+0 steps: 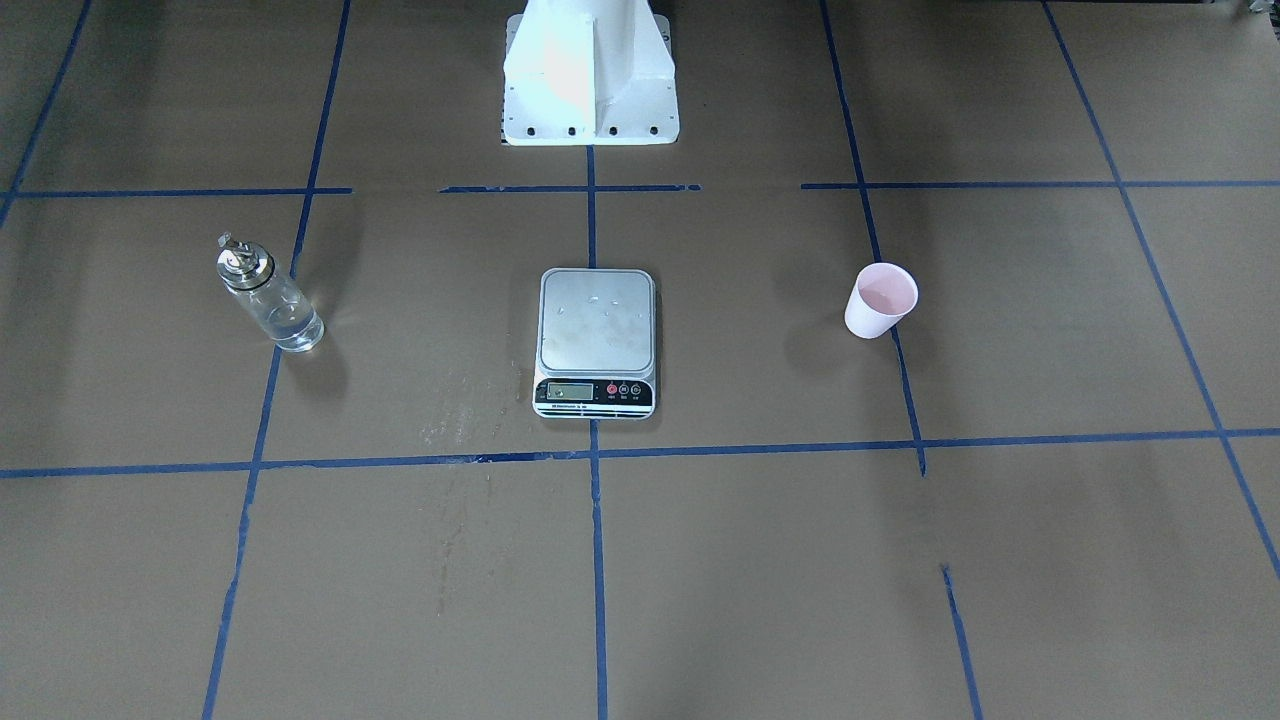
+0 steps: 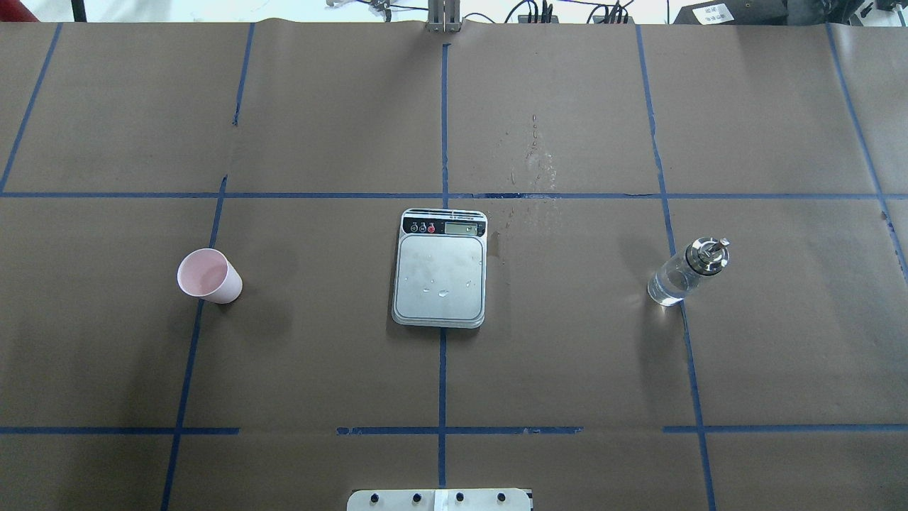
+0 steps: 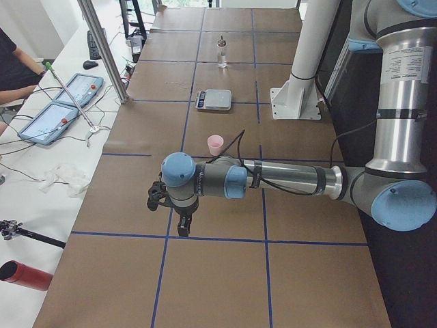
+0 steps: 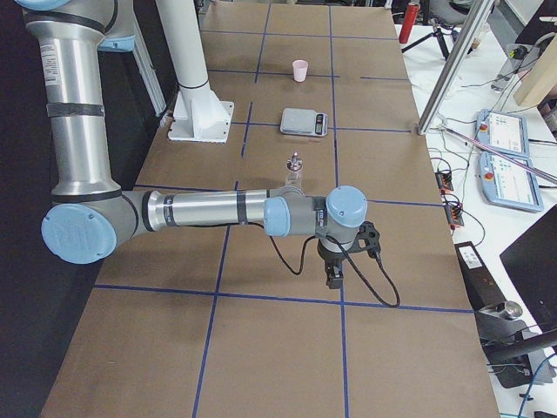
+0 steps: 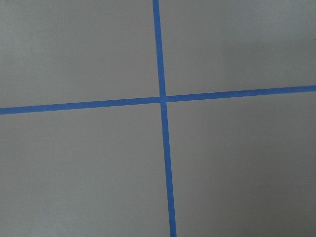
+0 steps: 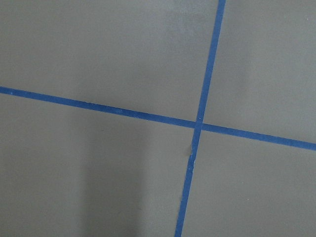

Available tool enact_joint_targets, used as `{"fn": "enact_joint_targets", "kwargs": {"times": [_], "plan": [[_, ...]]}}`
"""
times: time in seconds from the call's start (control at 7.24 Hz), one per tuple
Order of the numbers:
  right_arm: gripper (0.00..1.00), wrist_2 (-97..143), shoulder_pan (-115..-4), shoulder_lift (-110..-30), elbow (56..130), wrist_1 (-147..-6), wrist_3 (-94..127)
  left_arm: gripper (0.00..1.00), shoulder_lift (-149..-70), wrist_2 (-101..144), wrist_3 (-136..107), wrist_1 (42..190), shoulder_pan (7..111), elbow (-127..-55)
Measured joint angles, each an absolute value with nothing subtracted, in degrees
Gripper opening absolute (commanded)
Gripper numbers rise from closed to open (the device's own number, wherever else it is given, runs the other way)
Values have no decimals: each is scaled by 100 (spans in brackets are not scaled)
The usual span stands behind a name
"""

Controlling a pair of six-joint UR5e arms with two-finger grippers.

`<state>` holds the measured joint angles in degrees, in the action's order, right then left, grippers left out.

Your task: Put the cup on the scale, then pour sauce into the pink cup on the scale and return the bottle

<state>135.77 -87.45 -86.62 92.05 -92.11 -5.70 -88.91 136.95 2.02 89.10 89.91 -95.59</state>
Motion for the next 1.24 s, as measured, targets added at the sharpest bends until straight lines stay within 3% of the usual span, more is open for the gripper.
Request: {"fn": "enact_joint_targets", "kwargs": {"times": [0.83, 1.24], "plan": [[100, 13644, -8733, -8658, 9242, -9203, -564, 100, -8941, 13732, 156, 8977, 8948, -9873], [100, 13657, -8688, -8657, 9300, -9205, -553, 99, -9053, 14196, -747, 9423, 8261, -10149]]}}
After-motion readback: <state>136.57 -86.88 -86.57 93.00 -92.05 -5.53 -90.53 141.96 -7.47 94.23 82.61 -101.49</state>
